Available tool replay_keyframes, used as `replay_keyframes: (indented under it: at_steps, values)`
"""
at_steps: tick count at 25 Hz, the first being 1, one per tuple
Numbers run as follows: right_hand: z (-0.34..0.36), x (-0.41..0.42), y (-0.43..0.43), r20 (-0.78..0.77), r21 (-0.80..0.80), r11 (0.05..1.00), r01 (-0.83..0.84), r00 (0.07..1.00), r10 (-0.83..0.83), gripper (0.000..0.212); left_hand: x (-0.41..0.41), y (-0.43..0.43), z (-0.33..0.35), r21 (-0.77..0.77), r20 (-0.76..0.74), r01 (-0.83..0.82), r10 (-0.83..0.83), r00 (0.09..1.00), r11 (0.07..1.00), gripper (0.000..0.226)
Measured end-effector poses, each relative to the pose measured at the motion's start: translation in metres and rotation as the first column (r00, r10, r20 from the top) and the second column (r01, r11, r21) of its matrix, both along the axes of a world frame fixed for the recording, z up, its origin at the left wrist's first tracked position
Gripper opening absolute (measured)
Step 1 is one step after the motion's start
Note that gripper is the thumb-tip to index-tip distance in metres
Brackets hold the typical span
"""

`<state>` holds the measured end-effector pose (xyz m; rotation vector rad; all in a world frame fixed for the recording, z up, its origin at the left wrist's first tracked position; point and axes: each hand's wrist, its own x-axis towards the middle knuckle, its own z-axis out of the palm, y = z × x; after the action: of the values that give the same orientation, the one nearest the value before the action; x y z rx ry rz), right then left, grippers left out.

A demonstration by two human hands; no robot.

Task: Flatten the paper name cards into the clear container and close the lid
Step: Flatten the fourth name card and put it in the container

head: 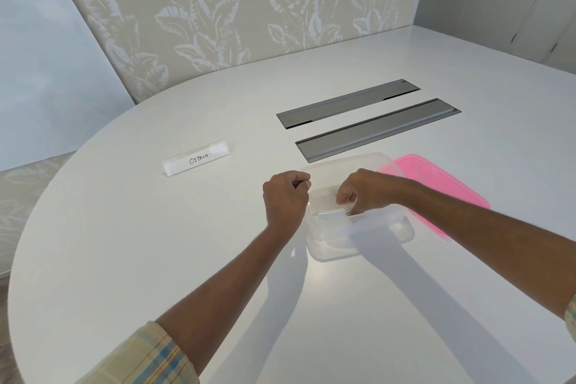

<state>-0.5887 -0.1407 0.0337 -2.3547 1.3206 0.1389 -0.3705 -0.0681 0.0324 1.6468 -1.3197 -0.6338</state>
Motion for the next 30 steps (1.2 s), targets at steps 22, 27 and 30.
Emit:
replay_keyframes:
  at_steps: [22,27,30]
  values:
    - [0.067,0.054,-0.022,0.333,-0.058,0.959,0.277,0.911,-0.243,0.017,0.084,-0.008,0.012,-0.016,-0.199,-0.123,0.117,0.973,0.992,0.014]
    - [0.084,0.125,-0.034,0.548,0.053,0.945,0.323,0.782,-0.298,0.029,0.143,-0.019,0.027,0.001,-0.227,-0.218,0.212,0.950,0.976,0.016]
    - [0.084,0.170,-0.044,0.585,0.100,0.944,0.316,0.748,-0.313,0.032,0.183,-0.027,0.031,0.004,-0.235,-0.282,0.275,0.932,0.959,0.013]
